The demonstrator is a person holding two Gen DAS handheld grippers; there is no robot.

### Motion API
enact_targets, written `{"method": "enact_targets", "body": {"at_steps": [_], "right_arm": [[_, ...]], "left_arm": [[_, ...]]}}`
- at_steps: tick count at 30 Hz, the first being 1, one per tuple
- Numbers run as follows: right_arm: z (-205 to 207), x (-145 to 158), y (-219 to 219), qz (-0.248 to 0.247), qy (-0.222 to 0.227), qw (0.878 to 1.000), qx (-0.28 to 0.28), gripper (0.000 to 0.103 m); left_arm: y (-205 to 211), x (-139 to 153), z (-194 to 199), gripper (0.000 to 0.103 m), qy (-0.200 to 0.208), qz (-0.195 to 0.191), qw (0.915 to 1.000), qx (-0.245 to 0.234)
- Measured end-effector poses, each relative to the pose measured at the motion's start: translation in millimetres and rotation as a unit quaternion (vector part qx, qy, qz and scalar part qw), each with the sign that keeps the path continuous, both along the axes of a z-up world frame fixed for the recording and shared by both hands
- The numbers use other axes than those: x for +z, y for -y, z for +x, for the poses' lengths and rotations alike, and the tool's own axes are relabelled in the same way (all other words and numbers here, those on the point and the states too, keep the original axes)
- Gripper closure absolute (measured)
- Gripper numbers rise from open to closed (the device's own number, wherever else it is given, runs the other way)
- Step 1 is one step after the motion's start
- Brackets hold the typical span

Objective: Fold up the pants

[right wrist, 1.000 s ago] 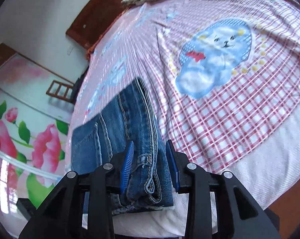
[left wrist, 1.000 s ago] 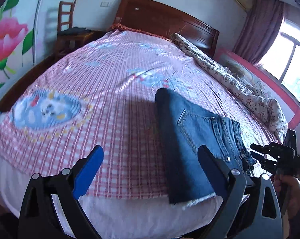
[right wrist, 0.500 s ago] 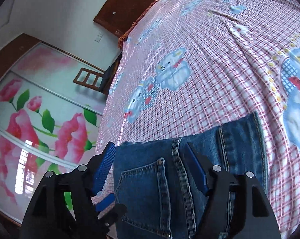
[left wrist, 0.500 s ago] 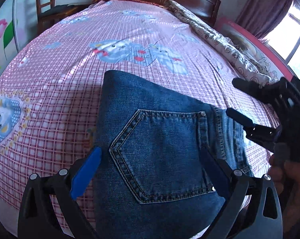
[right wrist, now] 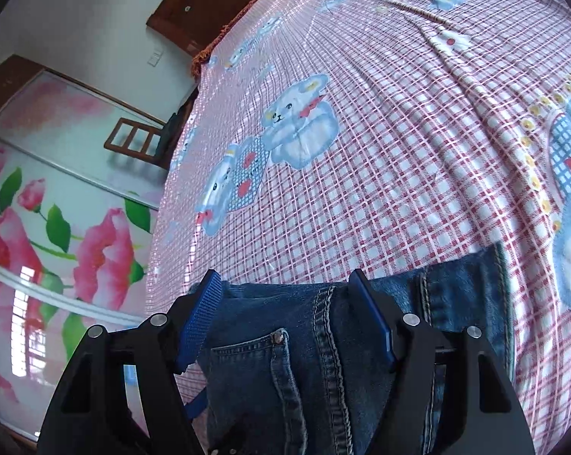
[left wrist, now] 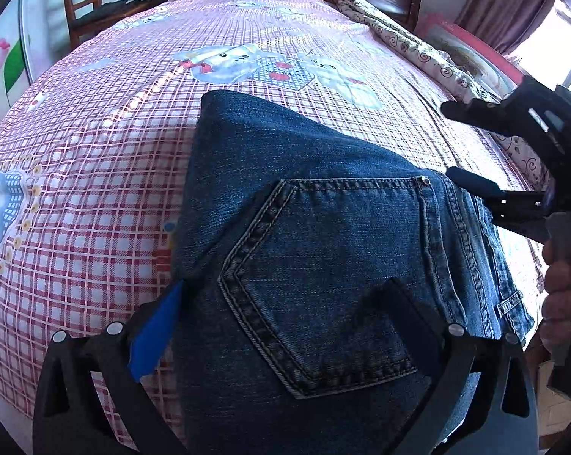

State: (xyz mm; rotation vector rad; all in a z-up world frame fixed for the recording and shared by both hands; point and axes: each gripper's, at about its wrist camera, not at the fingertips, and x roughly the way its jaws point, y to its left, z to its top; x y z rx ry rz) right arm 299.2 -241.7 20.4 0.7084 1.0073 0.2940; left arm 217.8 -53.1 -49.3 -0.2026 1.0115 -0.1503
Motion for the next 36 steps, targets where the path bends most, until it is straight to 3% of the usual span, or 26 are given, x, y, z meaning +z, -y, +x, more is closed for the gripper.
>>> {"method": "enact_targets", "body": {"at_steps": [5,10,11,13,14,15,18,22,25,28,33,36], "right_arm": [[-53,17,6,0.025,0.027,0.999,0.024,0.030],[-114,8,18,0.081,0.023,0.996,0.031,0.030],[-125,1,21,0.086,0.015,0.996,0.032,0.020],[-143,-27,30,0.077,-0.008,0.997,0.023,0.020],[-148,-37,34,0.088,0.010,0.996,0.027,0.021],[-152,-38,36,0.089,0.026,0.995,0.035,0.024],[-152,-18,30,0.044,0.007,0.998,0.052,0.024],[-159,8,55,0.051,0.056,0.997,0.033,0.023],[-161,7,89,0.056,0.055,0.997,-0.010,0.023],[-158,-1,109,0.068,0.049,0.996,-0.031,0.023],[-146,-29,118,0.117,0.021,0.993,-0.029,0.023],[-140,-39,110,0.131,0.009,0.991,-0.012,0.023]], "left_arm": [[-1,0,1,0.002,0.000,-0.005,1.0000,0.000],[-1,0,1,0.003,0.001,-0.006,1.0000,0.000],[-1,0,1,0.003,0.001,-0.007,1.0000,0.000],[-2,0,0,0.002,0.002,-0.008,1.0000,-0.001],[0,-1,-1,0.002,0.003,-0.004,1.0000,-0.002],[2,0,-1,0.002,0.003,0.002,1.0000,-0.004],[-3,6,-3,0.002,-0.002,-0.006,0.9999,-0.014],[-39,25,-20,0.003,0.027,-0.076,0.9966,-0.013],[-67,34,-28,0.003,0.050,-0.112,0.9924,-0.016],[-88,24,-24,0.003,0.026,-0.161,0.9863,-0.024],[-95,-5,-16,0.003,-0.035,-0.256,0.9652,-0.041],[-89,-13,-15,0.003,-0.047,-0.290,0.9541,-0.056]]}}
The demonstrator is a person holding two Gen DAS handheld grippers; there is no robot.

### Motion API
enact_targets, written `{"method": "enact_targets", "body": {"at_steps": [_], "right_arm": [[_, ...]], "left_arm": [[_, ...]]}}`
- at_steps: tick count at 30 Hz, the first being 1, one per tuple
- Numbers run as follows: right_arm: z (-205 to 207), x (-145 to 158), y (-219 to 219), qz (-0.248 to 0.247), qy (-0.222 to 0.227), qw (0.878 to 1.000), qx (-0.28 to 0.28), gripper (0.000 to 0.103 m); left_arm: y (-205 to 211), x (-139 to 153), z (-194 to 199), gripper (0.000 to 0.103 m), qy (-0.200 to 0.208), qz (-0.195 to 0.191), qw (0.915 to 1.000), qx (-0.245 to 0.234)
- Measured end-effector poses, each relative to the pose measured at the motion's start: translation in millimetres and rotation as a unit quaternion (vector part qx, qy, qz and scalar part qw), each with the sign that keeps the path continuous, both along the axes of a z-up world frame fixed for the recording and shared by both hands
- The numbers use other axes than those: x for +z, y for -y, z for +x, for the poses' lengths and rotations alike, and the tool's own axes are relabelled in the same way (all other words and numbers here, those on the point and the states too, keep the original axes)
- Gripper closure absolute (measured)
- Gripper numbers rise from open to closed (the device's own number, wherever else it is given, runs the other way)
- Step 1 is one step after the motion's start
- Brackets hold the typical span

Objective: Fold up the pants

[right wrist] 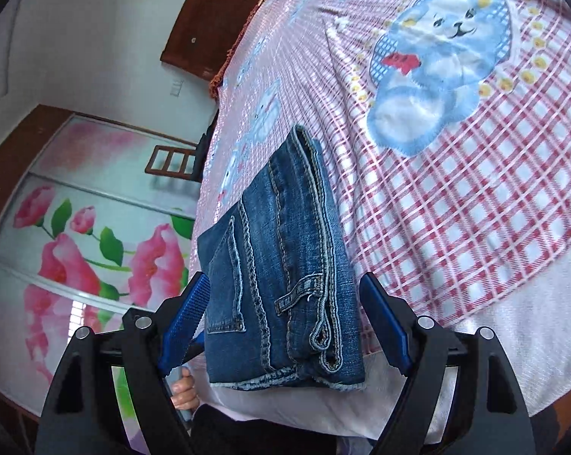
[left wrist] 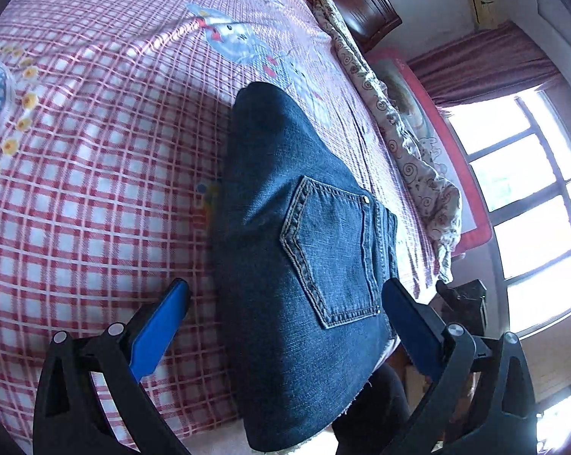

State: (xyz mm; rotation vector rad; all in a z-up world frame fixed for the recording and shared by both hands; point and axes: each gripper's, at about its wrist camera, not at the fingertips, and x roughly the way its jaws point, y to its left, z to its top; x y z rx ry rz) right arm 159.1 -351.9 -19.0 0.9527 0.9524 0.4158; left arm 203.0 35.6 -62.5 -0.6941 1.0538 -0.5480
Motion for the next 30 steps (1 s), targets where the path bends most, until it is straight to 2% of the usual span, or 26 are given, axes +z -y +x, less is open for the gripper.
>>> {"method": "enact_targets", "body": {"at_steps": [5,8,10,14,15,16,17,18,19,21,24,30], "right_arm": [[7,-6,-6,-0.004,-0.004,1.000,0.017,0.022],[8,-4,-13,-0.005,-0.005,1.000,0.024,0.021],[10,-2,-20,-0.011,-0.007,1.000,0.028,0.020],[15,3,-41,-0.062,-0.018,0.997,0.053,0.020],[17,5,-48,-0.077,-0.022,0.995,0.064,0.023],[19,7,-55,-0.100,-0.023,0.992,0.077,0.029],[20,9,-62,-0.137,-0.026,0.986,0.089,0.056],[20,9,-64,-0.159,-0.033,0.983,0.091,0.067],[20,7,-62,-0.141,-0.034,0.985,0.091,0.074],[18,8,-59,-0.126,-0.035,0.988,0.084,0.081],[16,26,-71,-0.173,-0.010,0.980,0.094,0.082],[21,74,-101,-0.214,0.050,0.967,0.125,0.083]], "left_arm": [[3,-4,9,0.003,-0.018,-0.033,0.9992,-0.015],[12,-4,15,0.003,-0.028,-0.028,0.9983,-0.042],[22,-3,16,0.003,-0.031,-0.007,0.9977,-0.059],[27,-5,20,0.003,-0.044,-0.006,0.9972,-0.060],[29,-5,21,0.016,-0.049,-0.001,0.9972,-0.056],[31,-6,22,0.039,-0.056,0.014,0.9971,-0.049],[30,-7,24,0.050,-0.065,0.033,0.9966,-0.039],[30,-9,25,0.065,-0.068,0.043,0.9962,-0.035],[30,-8,24,0.075,-0.065,0.035,0.9967,-0.034],[34,-2,21,0.082,-0.051,0.046,0.9972,-0.030],[44,14,18,0.088,-0.024,0.070,0.9969,-0.027],[44,51,24,0.089,0.024,0.068,0.9971,-0.026]]}}
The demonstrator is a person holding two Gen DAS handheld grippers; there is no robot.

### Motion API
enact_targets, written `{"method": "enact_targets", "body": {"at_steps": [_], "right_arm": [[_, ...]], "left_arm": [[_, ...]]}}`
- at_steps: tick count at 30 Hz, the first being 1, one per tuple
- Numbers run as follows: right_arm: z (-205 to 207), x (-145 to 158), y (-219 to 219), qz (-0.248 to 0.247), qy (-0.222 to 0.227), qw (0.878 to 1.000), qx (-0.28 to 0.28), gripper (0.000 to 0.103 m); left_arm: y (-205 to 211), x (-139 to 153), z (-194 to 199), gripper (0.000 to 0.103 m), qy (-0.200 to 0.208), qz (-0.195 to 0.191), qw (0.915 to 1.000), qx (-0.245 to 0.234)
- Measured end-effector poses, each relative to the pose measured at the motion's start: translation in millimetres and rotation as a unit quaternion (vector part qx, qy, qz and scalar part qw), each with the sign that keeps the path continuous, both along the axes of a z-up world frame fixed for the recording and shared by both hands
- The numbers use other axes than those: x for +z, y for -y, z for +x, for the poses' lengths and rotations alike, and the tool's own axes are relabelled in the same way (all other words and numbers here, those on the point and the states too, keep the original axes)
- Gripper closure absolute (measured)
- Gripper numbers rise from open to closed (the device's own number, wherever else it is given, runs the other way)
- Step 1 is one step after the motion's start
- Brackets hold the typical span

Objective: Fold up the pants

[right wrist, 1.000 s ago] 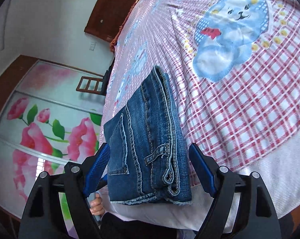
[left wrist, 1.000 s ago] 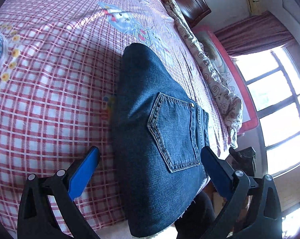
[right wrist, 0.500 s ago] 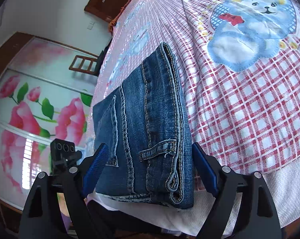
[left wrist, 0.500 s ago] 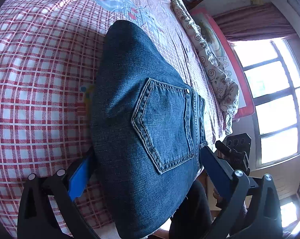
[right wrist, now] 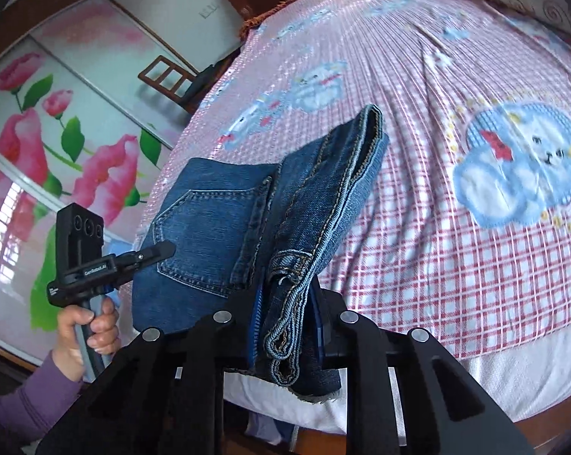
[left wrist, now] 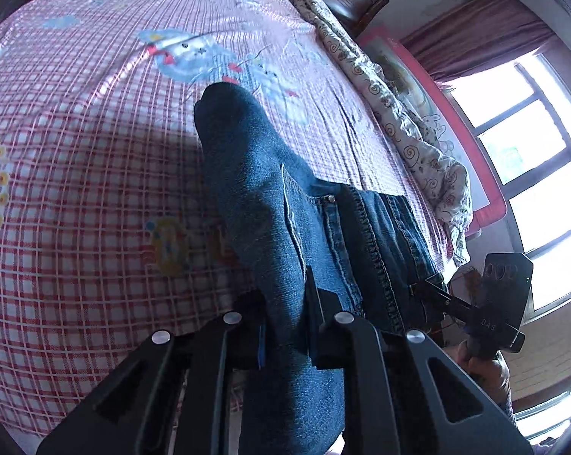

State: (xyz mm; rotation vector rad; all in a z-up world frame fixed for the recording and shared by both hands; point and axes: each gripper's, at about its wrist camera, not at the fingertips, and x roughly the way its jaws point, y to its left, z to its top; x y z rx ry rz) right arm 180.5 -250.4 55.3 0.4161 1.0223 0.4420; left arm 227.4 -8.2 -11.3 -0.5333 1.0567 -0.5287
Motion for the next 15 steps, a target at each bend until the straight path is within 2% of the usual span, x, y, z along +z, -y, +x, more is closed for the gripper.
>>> {"method": "enact_targets", "body": {"at_steps": [5,9,15], "right_arm": [[20,27,-5,-0.004,0.030,0.999,0.012,0.083],[44,43,-14,-0.007,0.055,0.998,0.015,0.083],[99,36,-21,0.011,0.073,0.997,-0.001,0.083]], "left_arm": [[-16,25,20,0.089,0.028,-0.015,0.9995,0.008],[-30,37,38,0.089,0.051,-0.007,0.9985,0.019],[-50,43,86,0.088,0.065,0.011,0.9967,0.047]]}}
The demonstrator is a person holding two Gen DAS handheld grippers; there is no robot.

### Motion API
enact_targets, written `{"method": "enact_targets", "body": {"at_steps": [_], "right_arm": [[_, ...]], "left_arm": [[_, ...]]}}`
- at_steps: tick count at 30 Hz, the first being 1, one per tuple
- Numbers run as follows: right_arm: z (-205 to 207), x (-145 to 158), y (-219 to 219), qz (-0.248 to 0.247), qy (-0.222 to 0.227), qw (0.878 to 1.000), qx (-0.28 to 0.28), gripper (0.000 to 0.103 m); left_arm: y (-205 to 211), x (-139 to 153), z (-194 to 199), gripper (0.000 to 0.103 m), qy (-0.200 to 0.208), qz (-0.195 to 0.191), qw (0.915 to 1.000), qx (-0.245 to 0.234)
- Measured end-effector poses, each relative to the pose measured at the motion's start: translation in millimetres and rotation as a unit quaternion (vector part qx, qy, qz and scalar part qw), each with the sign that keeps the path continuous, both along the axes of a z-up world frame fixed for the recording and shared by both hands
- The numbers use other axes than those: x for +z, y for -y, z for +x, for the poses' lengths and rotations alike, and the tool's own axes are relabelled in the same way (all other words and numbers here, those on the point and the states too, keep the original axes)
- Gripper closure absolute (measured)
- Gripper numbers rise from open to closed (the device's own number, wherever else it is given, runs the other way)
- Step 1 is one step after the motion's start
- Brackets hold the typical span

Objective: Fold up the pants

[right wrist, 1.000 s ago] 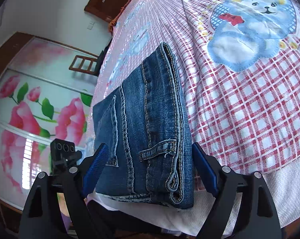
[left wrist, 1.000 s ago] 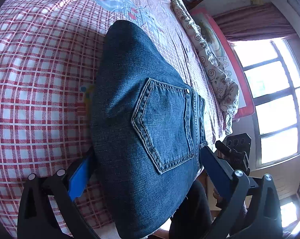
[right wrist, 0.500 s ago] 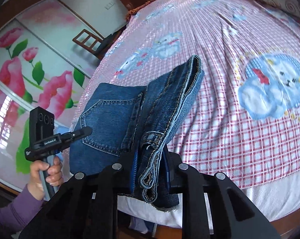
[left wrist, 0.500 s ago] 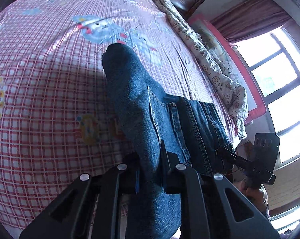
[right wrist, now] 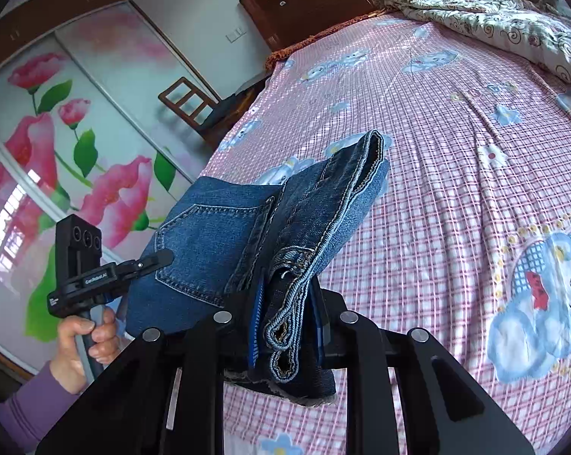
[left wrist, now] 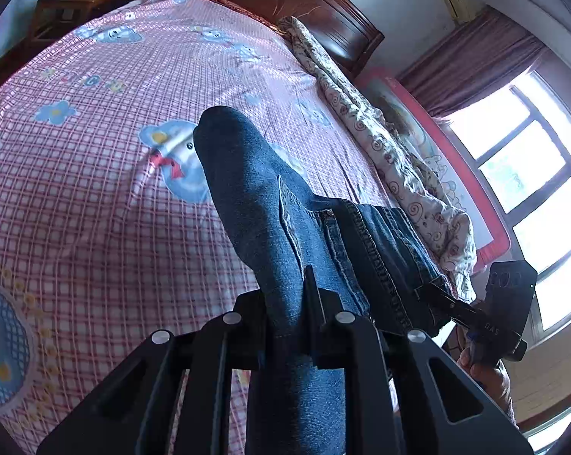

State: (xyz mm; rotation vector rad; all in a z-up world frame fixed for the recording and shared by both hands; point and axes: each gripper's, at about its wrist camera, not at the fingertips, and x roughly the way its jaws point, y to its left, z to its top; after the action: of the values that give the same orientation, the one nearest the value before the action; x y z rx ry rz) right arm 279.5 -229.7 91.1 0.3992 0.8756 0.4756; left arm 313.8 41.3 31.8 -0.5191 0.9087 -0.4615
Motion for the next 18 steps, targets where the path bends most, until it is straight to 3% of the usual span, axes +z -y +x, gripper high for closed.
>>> {"method": "enact_targets", "body": {"at_steps": [4,5,6,7,8,9,12,14,15,18], "right_arm": [[31,-34,0,0.021,-0.031,0.999,-0.016,0.083],[36,-48,0,0.025,-0.048,0.998,-0.019,0.079],[41,-67,2,0.011,-0.078,0.996,-0.034,0.062],[44,-85,5,-0.013,-0.116,0.992,-0.048,0.057],[42,-100,11,-0.021,-0.141,0.988,-0.057,0.056],[33,-100,20,0.007,-0.122,0.990,-0.068,0.053],[11,-85,38,-0.002,-0.095,0.989,-0.109,0.053],[7,-68,47,0.054,-0.061,0.990,-0.119,0.053],[11,-61,47,0.089,-0.051,0.988,-0.115,0.053],[42,-43,21,0.153,-0.051,0.983,-0.089,0.053]], "left_arm": [[-9,-21,30,0.082,-0.021,0.025,0.9994,0.014],[-12,-34,36,0.080,-0.039,0.044,0.9981,0.021],[-15,-47,40,0.072,-0.063,0.061,0.9956,0.033],[-22,-61,43,0.060,-0.095,0.086,0.9901,0.058],[-29,-67,41,0.057,-0.107,0.098,0.9861,0.081],[-36,-67,35,0.050,-0.097,0.094,0.9862,0.097],[-39,-43,9,0.051,-0.041,0.143,0.9808,0.126],[-28,-21,-5,0.047,0.000,0.124,0.9862,0.109],[-20,-14,-8,0.039,0.010,0.112,0.9886,0.100],[13,-17,-3,0.035,-0.005,0.094,0.9944,0.049]]}}
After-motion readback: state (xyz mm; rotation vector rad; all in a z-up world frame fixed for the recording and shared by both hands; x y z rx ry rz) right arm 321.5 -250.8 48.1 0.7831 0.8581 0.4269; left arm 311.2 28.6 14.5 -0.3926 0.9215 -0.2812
